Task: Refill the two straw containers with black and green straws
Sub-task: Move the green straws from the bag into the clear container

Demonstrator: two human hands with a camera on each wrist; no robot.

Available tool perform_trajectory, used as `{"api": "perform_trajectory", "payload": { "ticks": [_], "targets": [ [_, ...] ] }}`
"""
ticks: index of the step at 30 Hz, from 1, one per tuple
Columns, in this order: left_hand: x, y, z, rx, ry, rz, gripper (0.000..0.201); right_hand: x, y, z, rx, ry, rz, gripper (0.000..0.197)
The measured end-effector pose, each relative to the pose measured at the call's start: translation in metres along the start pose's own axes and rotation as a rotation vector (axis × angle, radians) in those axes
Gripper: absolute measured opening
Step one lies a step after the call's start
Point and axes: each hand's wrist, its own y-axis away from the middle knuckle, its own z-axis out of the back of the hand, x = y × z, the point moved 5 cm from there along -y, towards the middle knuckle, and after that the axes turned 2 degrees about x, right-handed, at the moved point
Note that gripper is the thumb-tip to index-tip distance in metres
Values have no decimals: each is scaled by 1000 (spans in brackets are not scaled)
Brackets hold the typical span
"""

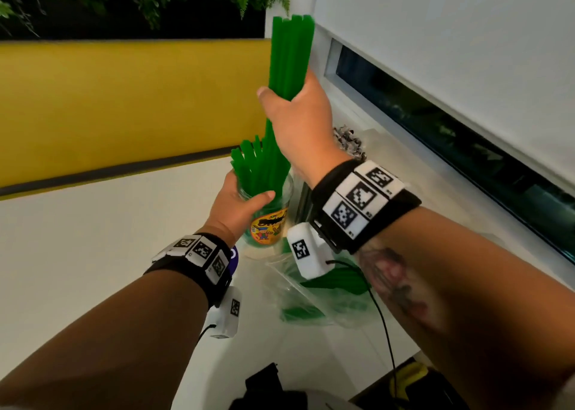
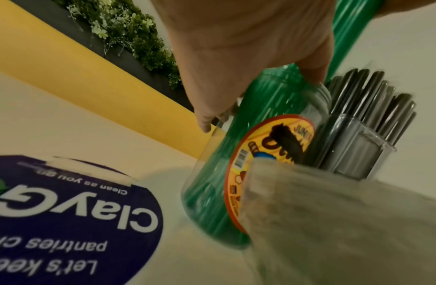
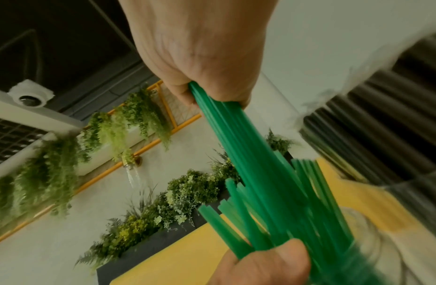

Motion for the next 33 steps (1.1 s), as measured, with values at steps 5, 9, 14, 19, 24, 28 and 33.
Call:
{"api": "perform_trajectory", "payload": {
  "ticks": [5, 9, 14, 19, 24, 28, 33],
  "targets": [
    [1, -1, 1, 6, -2, -16, 75, -30, -4, -12, -8, -92, -69, 20],
    [3, -3, 2, 0, 24, -12, 81, -71, 21, -21, 4, -70, -147, 17],
    [2, -5, -3, 49, 19, -65, 77, -95, 44, -33, 213, 52, -163, 58],
    [5, -10, 2, 49, -50, -98, 94, -42, 38, -15, 139, 141, 209, 93],
    [7, -6, 0, 8, -2, -58, 92, -13, 26, -19, 138, 595, 556, 69],
    [6, -5, 0, 20, -38, -61, 95, -63, 21, -40, 668, 987, 222, 65],
    [33, 2, 4, 39, -165, 184, 110, -8, 24, 1, 450, 705, 430, 50]
  ]
}}
